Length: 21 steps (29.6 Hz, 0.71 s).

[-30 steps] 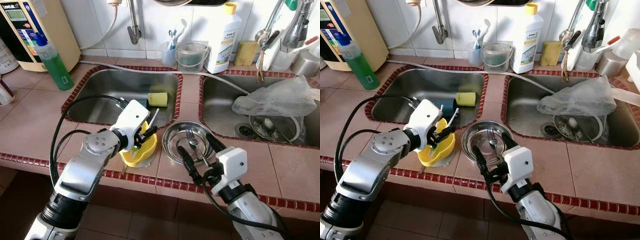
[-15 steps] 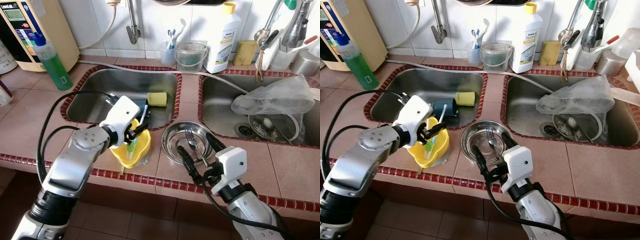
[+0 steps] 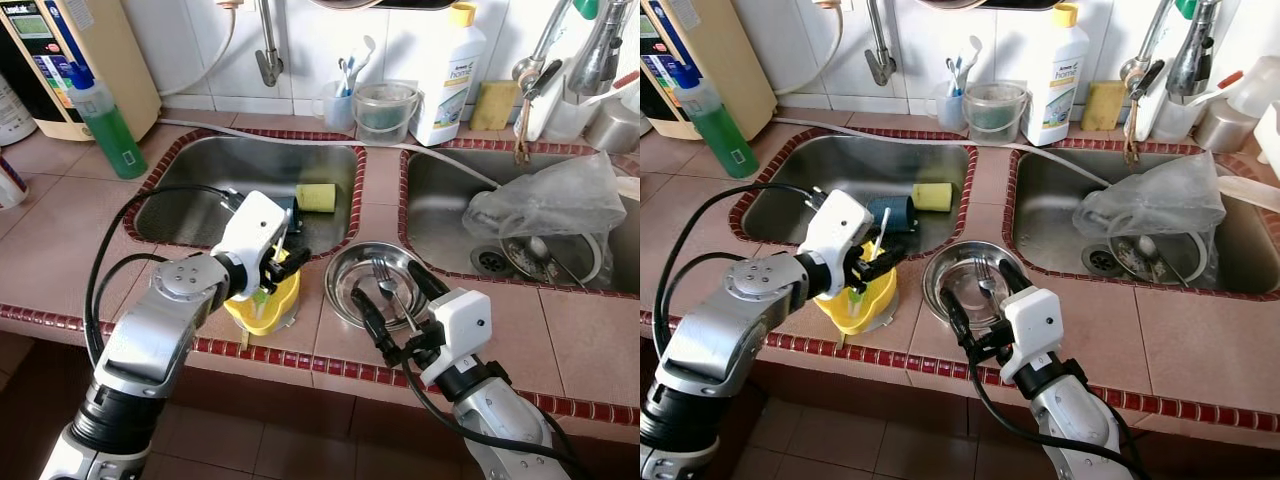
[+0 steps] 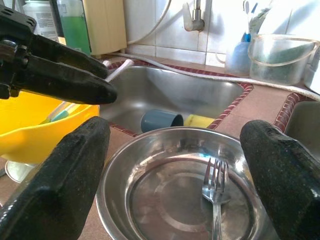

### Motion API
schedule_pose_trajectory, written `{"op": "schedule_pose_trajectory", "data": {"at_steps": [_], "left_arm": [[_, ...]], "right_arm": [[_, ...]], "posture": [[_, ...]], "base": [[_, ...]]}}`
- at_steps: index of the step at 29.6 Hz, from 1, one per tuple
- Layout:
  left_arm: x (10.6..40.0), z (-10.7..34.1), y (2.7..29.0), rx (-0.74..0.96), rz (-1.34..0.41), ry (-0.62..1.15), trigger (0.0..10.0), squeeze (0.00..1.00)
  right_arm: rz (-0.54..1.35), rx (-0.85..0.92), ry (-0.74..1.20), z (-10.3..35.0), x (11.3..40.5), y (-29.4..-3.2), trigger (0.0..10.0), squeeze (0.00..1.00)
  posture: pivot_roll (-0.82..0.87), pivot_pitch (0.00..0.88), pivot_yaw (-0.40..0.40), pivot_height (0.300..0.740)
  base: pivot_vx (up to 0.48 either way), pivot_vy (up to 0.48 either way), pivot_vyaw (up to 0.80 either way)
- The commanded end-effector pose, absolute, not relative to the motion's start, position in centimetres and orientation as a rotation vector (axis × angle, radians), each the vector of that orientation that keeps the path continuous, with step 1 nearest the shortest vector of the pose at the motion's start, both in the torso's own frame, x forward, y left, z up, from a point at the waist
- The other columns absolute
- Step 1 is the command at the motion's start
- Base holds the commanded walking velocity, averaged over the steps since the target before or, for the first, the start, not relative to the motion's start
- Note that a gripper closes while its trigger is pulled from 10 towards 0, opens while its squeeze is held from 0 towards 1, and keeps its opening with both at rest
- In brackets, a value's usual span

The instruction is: Kitchen organization

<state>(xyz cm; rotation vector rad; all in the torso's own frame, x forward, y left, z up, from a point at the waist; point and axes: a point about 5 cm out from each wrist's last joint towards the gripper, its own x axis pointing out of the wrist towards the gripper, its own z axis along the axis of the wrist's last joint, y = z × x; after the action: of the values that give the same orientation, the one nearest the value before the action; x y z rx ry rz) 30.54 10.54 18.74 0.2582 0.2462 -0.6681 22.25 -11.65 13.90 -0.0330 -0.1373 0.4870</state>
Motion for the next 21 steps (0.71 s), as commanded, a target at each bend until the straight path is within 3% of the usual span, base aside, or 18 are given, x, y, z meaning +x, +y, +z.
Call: {"op": "schedule_pose_trajectory", "data": {"at_steps": [1,21], "left_arm": [[30.7,19.5,10.7,0.255,-0.654,0.233,10.0,0.00],[31.8,19.9,9.2,0.257,-0.595,0.246,10.0,0.00]], "right_arm": [[0.498,-0.031,-0.130,13.7,22.2,-11.4,10.0,0.00],[0.484,-0.033,-0.136,13.8,22.2,-11.4,10.0,0.00]], "posture": [[-0.07,0.087,0.080,0.740],[-0.09,0.089,0.091,0.740]], "base": [[0.000,0.000,0.00],[0.000,0.000,0.00]]}}
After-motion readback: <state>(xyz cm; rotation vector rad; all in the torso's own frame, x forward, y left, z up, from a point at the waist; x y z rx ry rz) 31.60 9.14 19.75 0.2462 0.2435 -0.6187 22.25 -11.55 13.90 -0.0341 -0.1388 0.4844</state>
